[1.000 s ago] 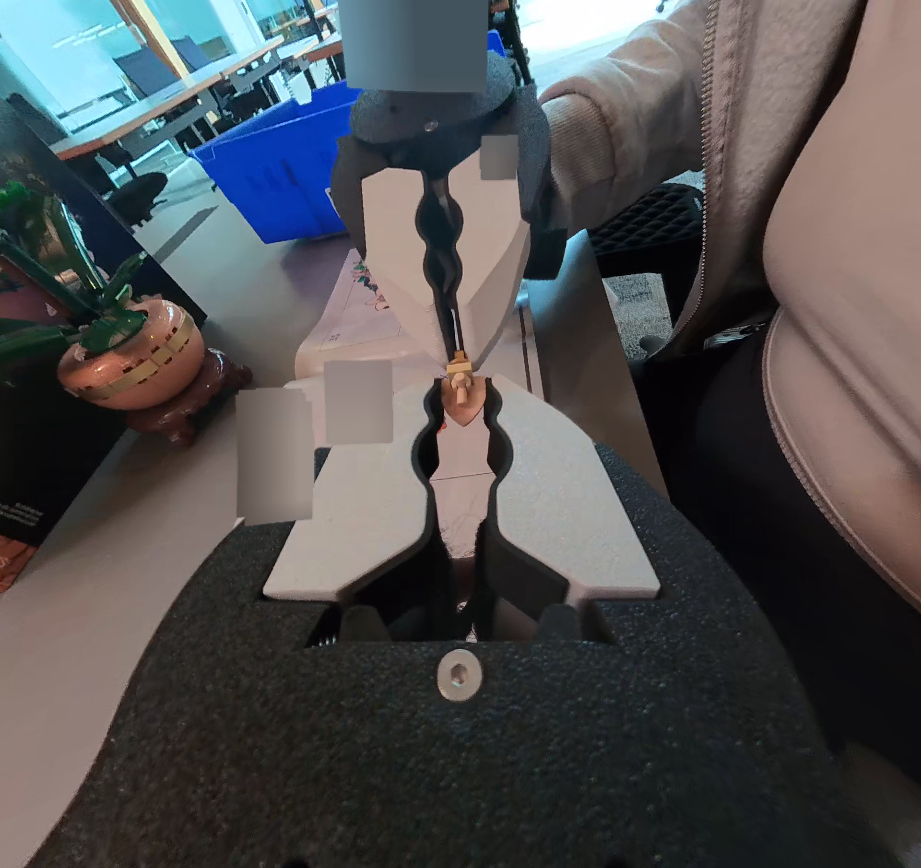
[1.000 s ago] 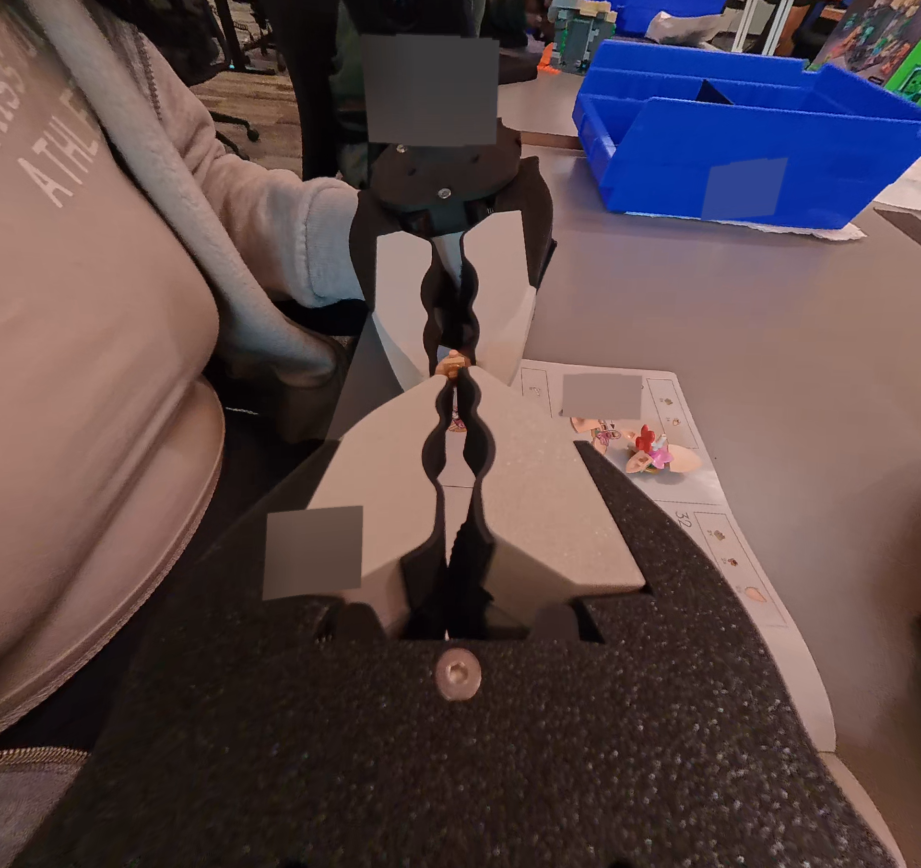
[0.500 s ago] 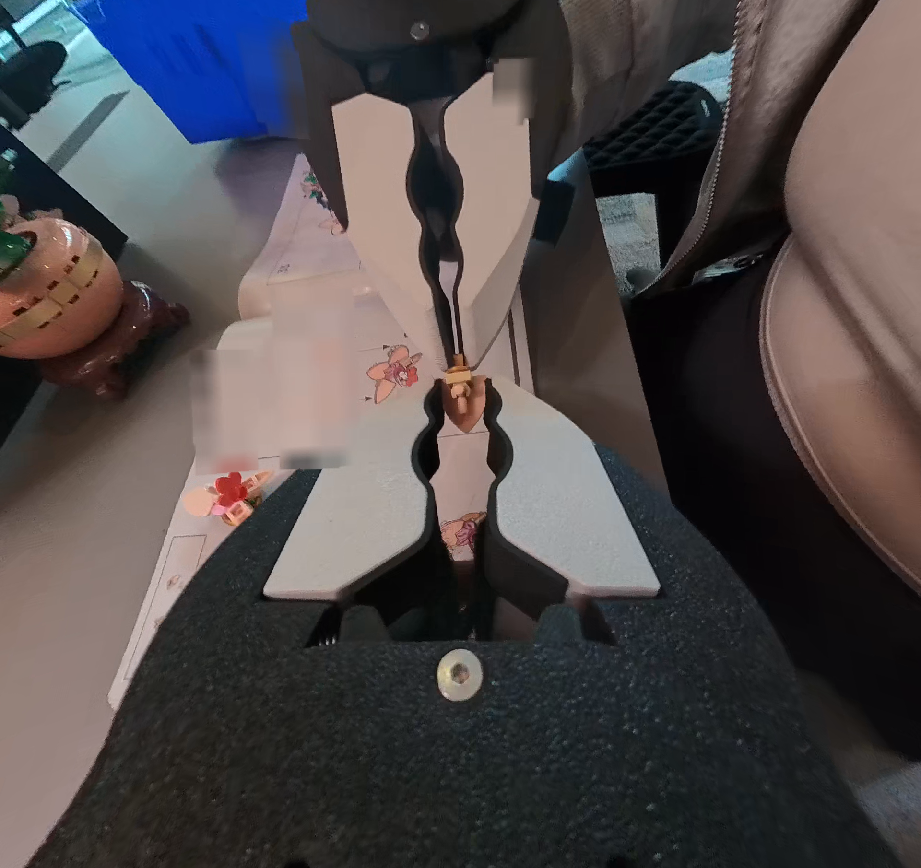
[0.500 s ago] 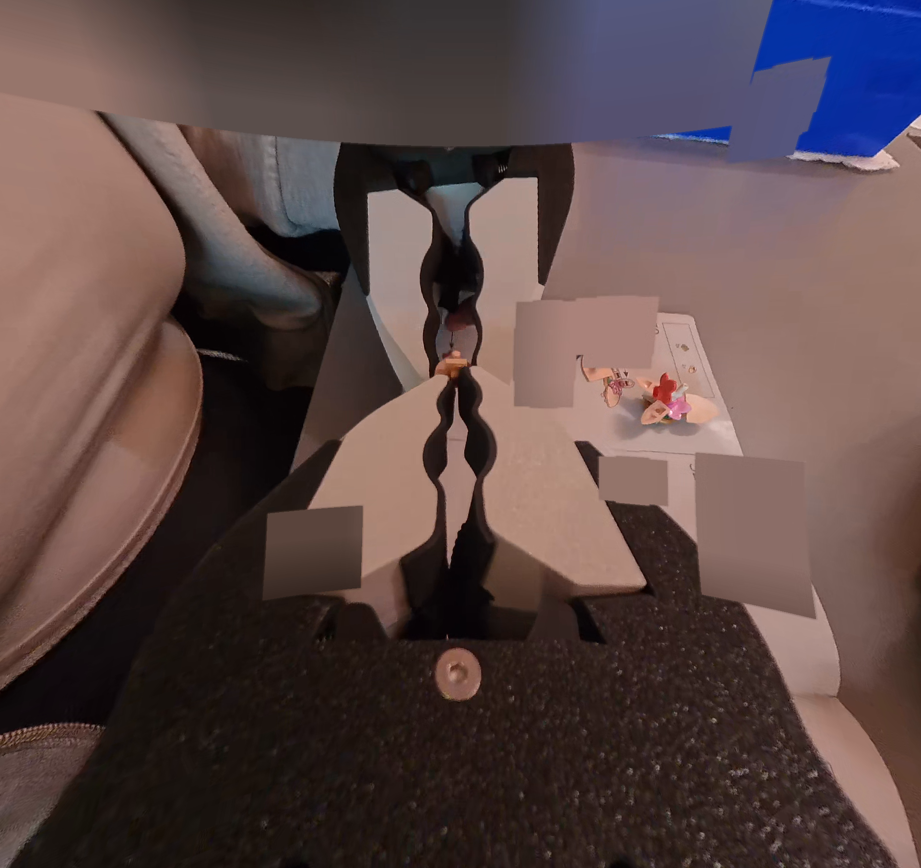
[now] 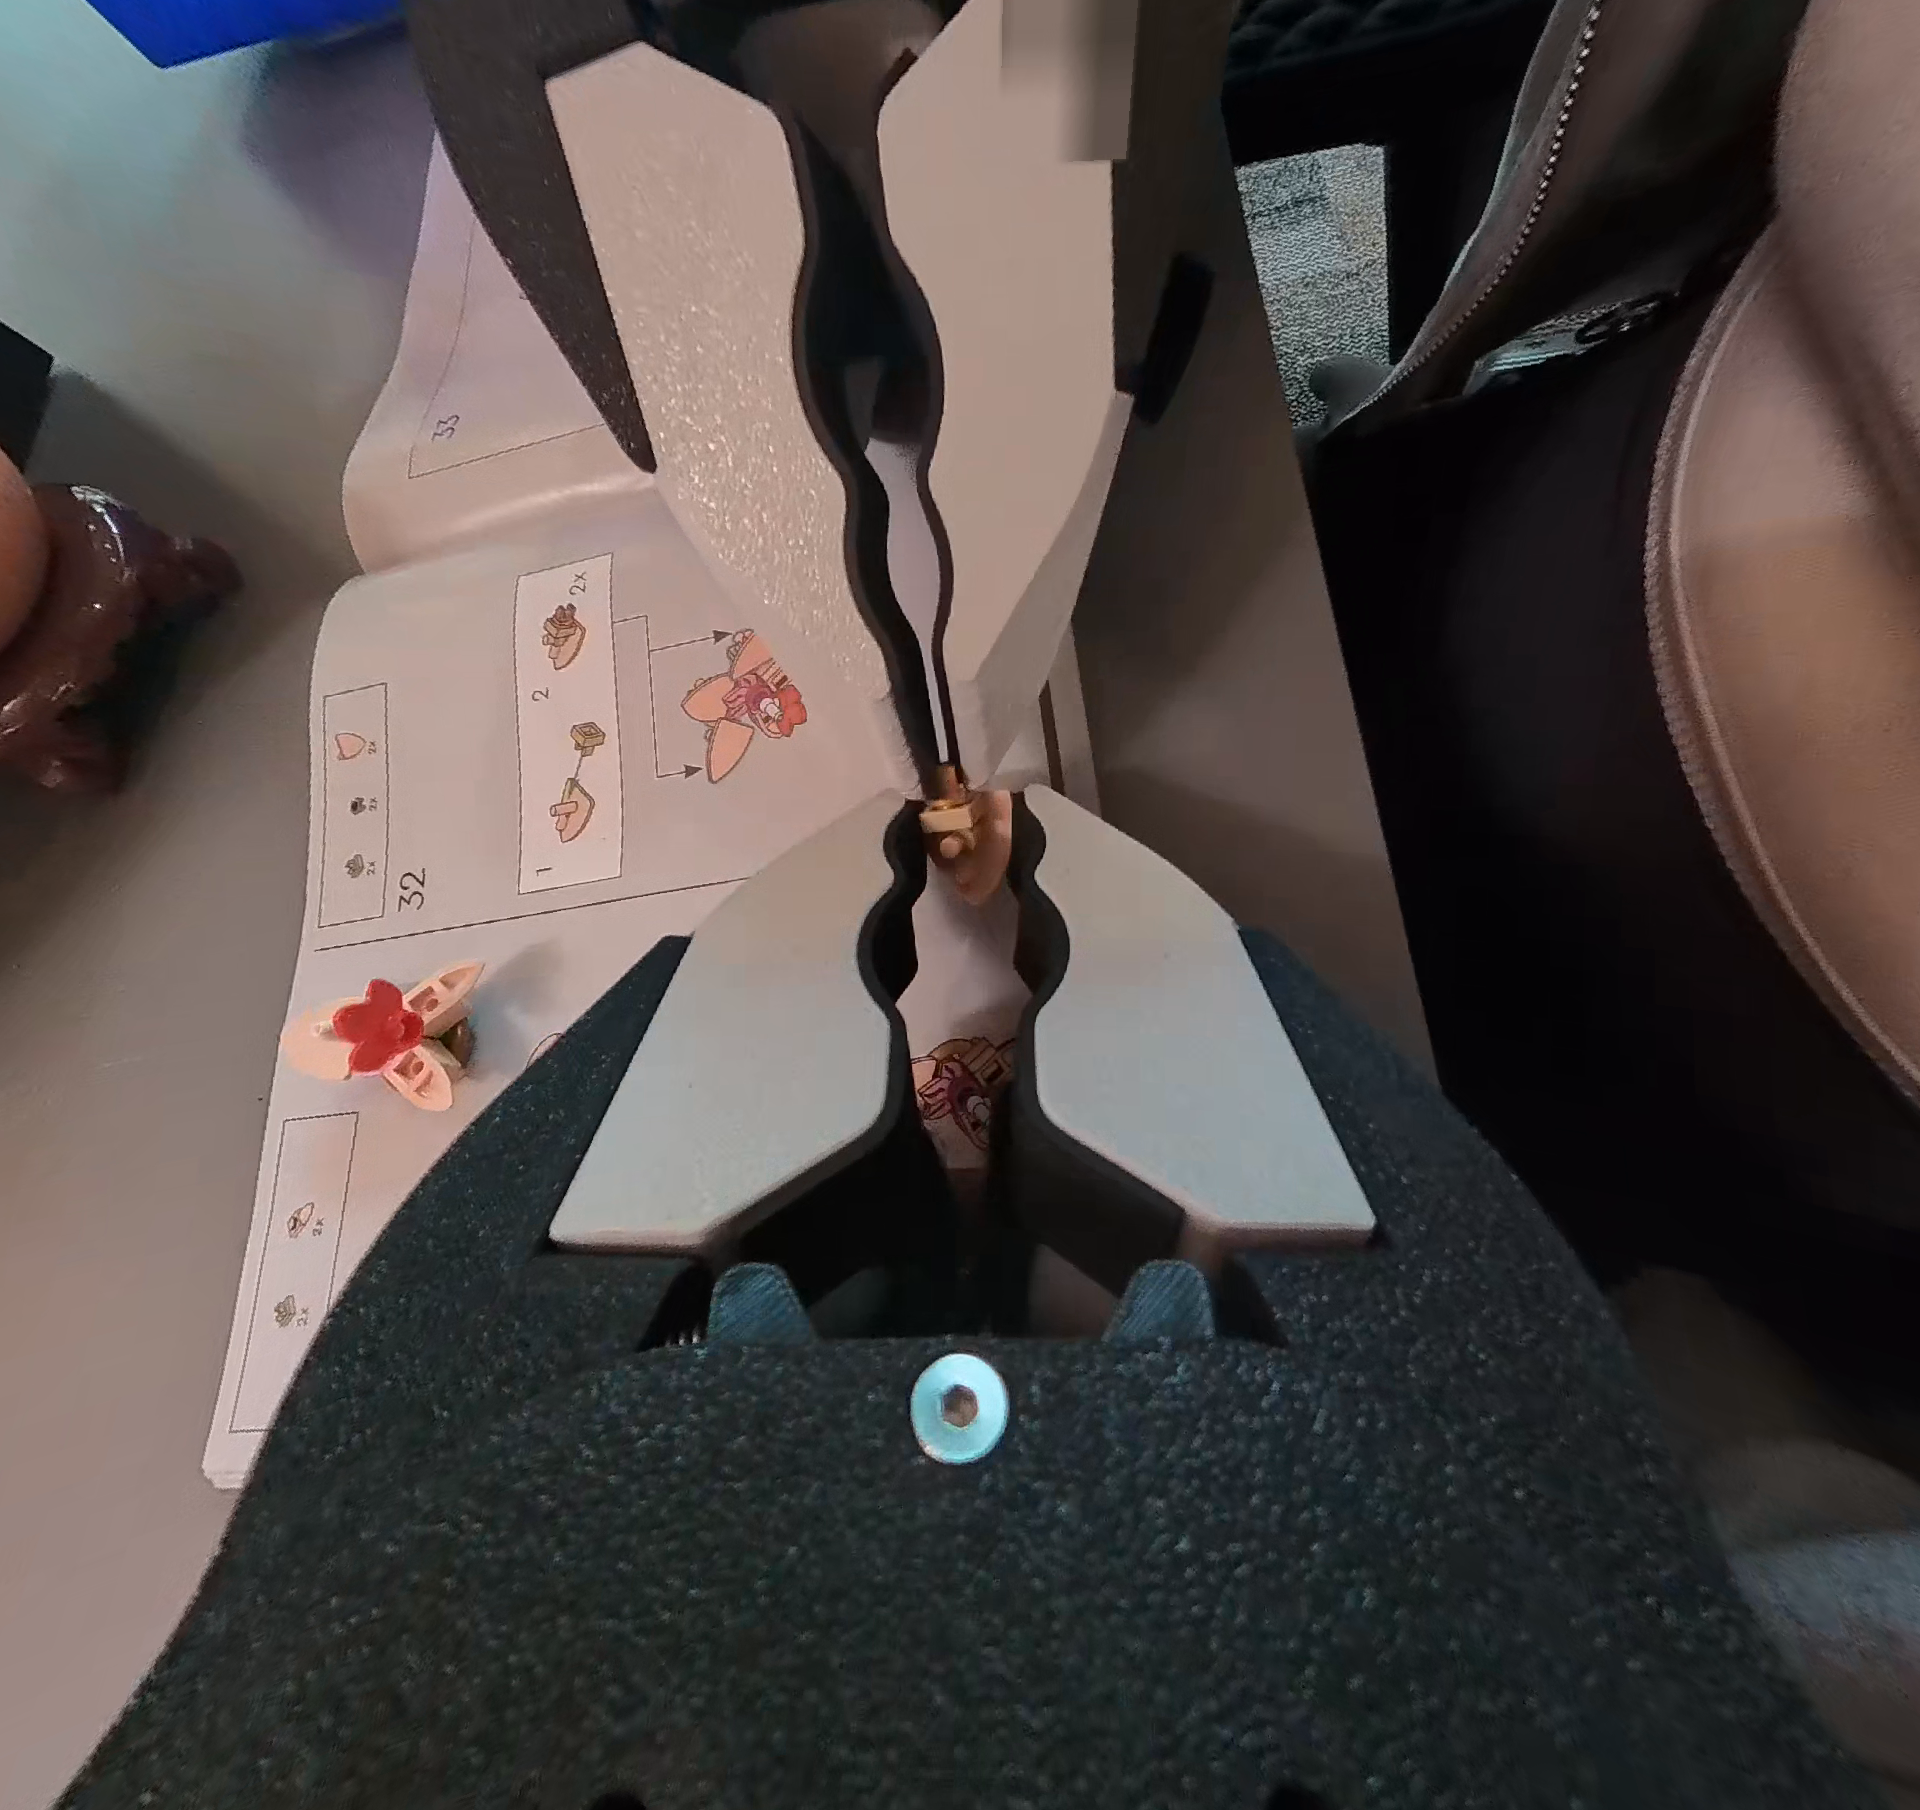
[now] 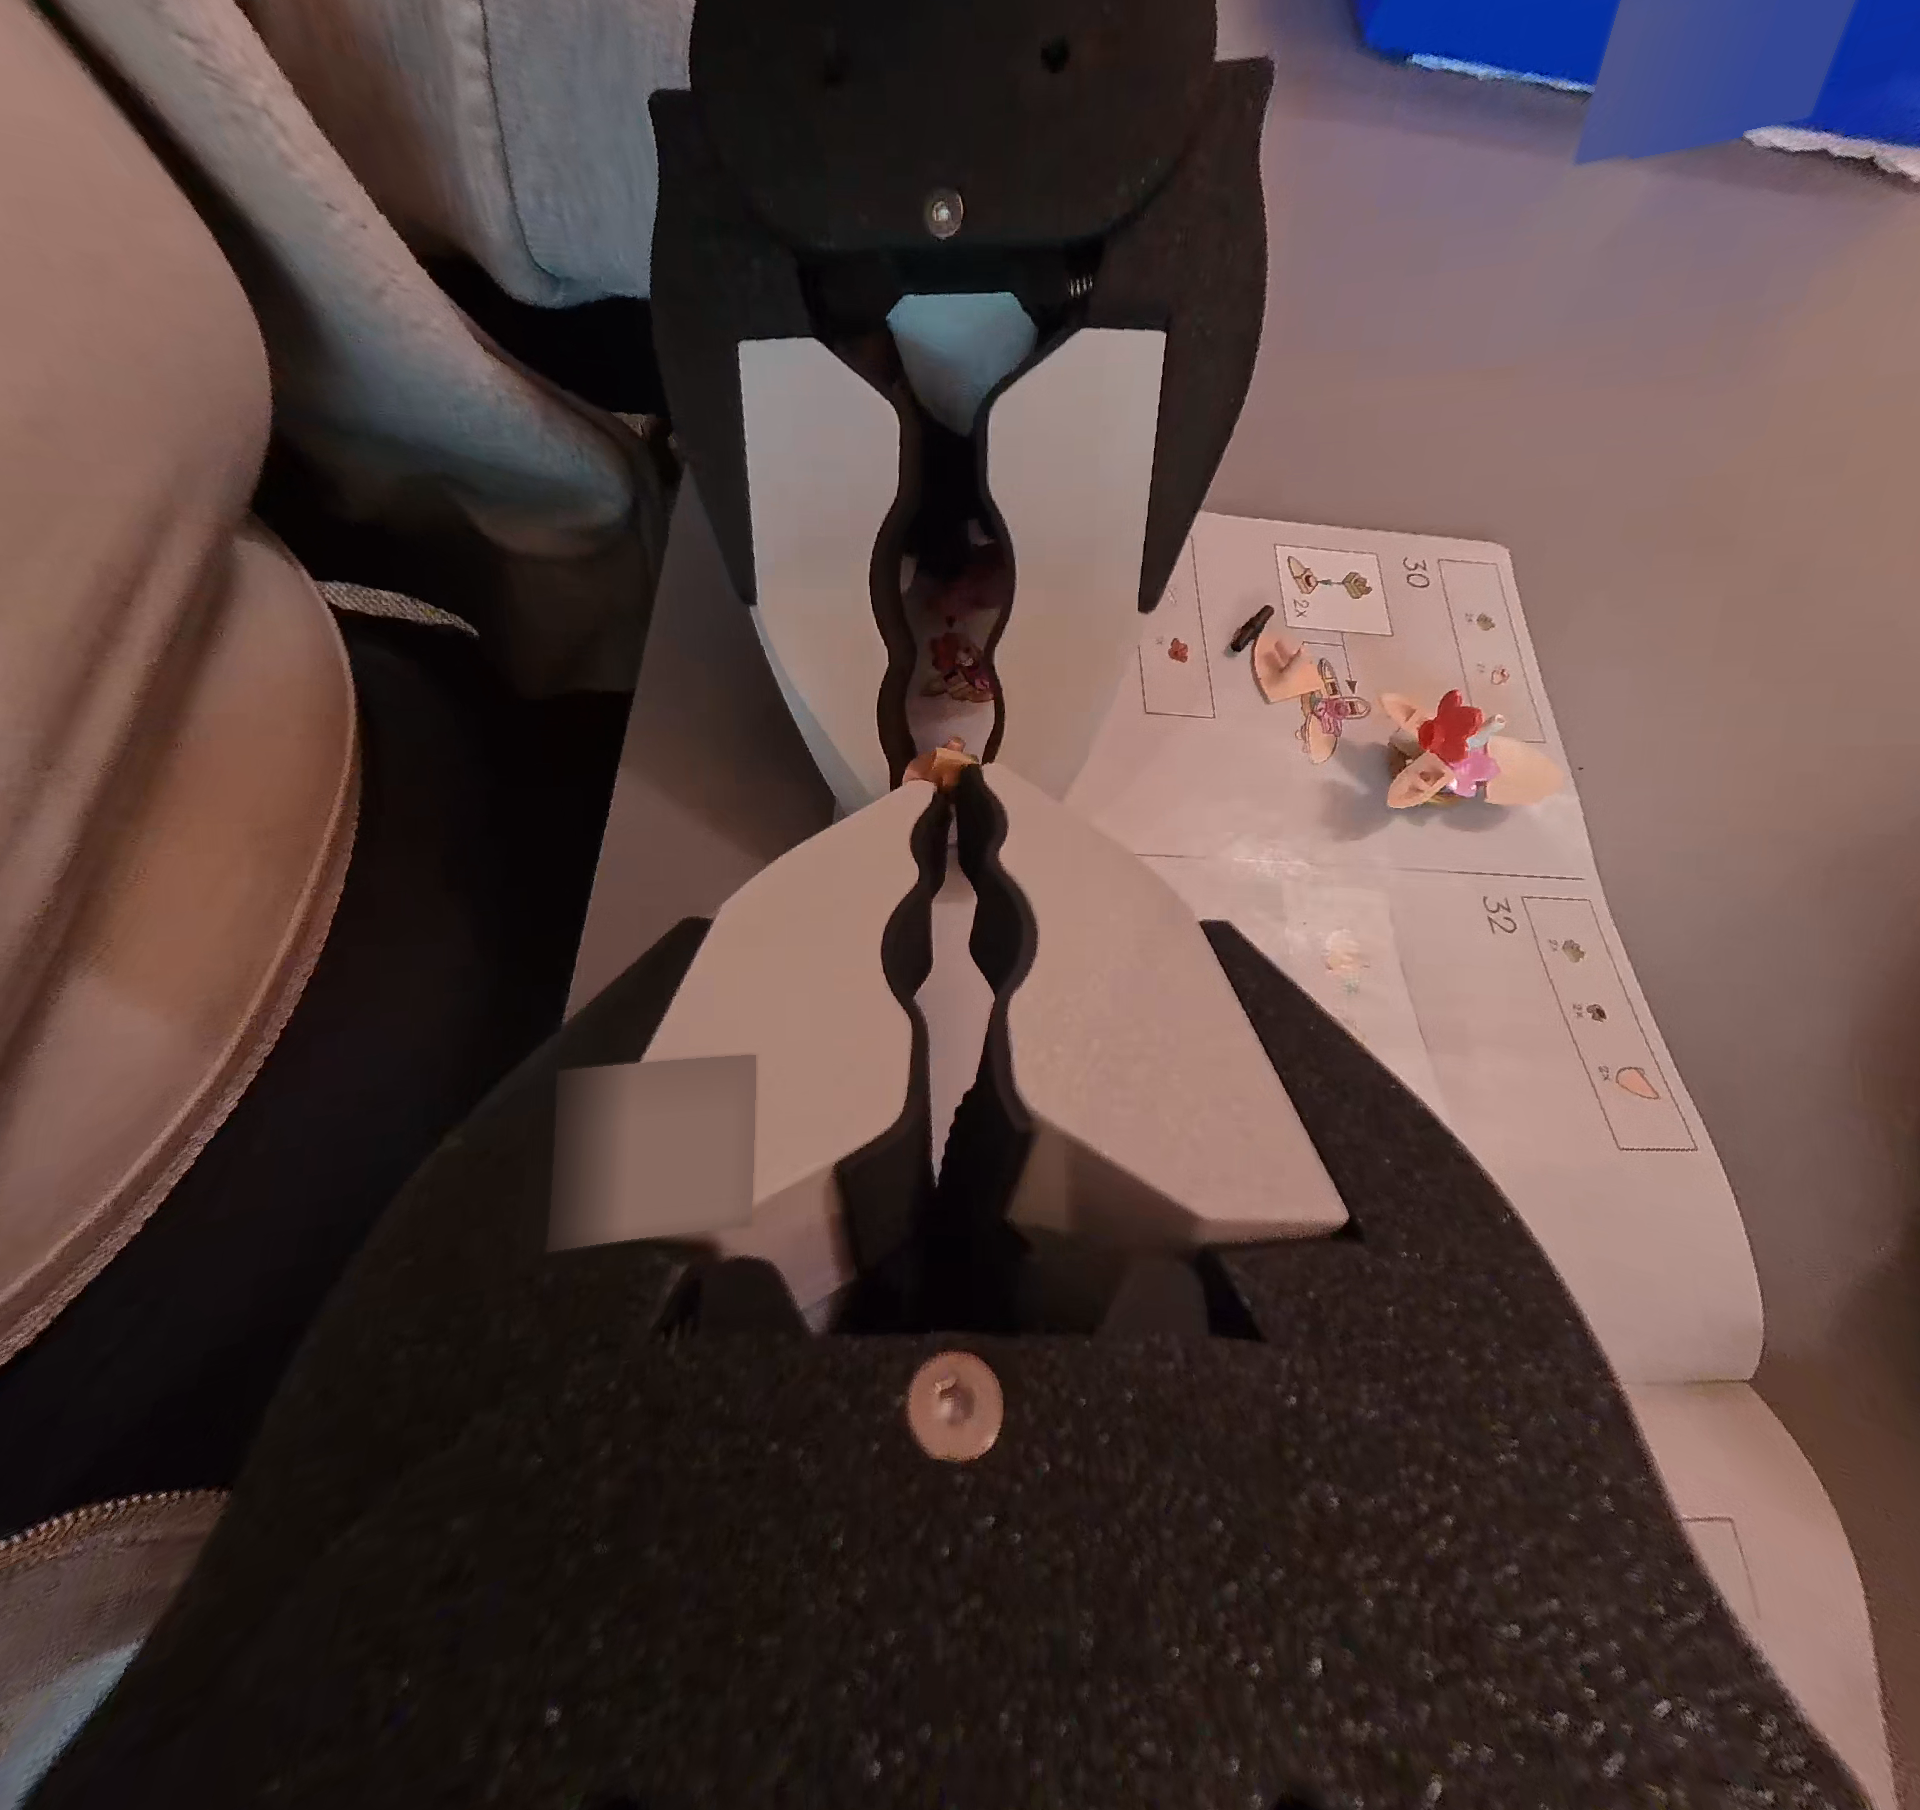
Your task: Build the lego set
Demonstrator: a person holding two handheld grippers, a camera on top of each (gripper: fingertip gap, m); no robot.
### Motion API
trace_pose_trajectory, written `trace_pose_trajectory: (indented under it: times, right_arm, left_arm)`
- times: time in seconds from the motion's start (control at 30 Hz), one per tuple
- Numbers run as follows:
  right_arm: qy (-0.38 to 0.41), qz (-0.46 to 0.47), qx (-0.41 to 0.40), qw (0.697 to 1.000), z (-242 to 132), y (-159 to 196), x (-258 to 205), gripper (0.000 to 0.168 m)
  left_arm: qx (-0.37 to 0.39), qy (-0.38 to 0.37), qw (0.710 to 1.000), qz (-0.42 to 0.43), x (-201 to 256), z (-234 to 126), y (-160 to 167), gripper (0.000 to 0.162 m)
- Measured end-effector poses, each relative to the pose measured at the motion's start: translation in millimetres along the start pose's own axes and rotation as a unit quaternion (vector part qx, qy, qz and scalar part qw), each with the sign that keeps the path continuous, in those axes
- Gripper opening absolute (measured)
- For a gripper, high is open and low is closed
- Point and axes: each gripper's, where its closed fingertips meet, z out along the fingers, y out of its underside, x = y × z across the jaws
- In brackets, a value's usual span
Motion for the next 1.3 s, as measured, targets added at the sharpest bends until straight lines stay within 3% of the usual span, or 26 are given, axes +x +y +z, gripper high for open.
trace_pose_trajectory:
  times: [0.03,0.23,0.67,0.83,1.0,1.13,1.3]
  right_arm:
    - [0.002,0.0,-0.011,1.0,0,0,0,0.002]
    - [0.004,0.02,-0.084,0.996,0,2,1,0.002]
    - [0.009,0.035,-0.15,0.988,1,4,2,0.002]
    - [0.008,0.018,-0.049,0.999,-3,0,6,0.002]
    - [0.016,-0.005,0.139,0.99,-37,-29,14,0.001]
    - [0.008,-0.024,0.182,0.983,-43,-38,11,0.001]
    - [0.002,-0.021,0.21,0.977,-43,-44,11,0.001]
  left_arm:
    - [0.0,0.002,1.0,-0.002,0,0,0,0.014]
    - [-0.002,0.008,1.0,-0.007,0,1,1,0.014]
    - [-0.005,0.005,1.0,-0.007,0,0,2,0.014]
    - [0.012,-0.004,1.0,-0.014,-3,1,-5,0.019]
    - [0.121,0.002,0.992,-0.044,-10,-17,-30,0.04]
    - [0.22,0.003,0.974,-0.058,-13,-33,-56,0.035]
    - [0.225,-0.01,0.973,-0.051,-15,-31,-60,0.017]
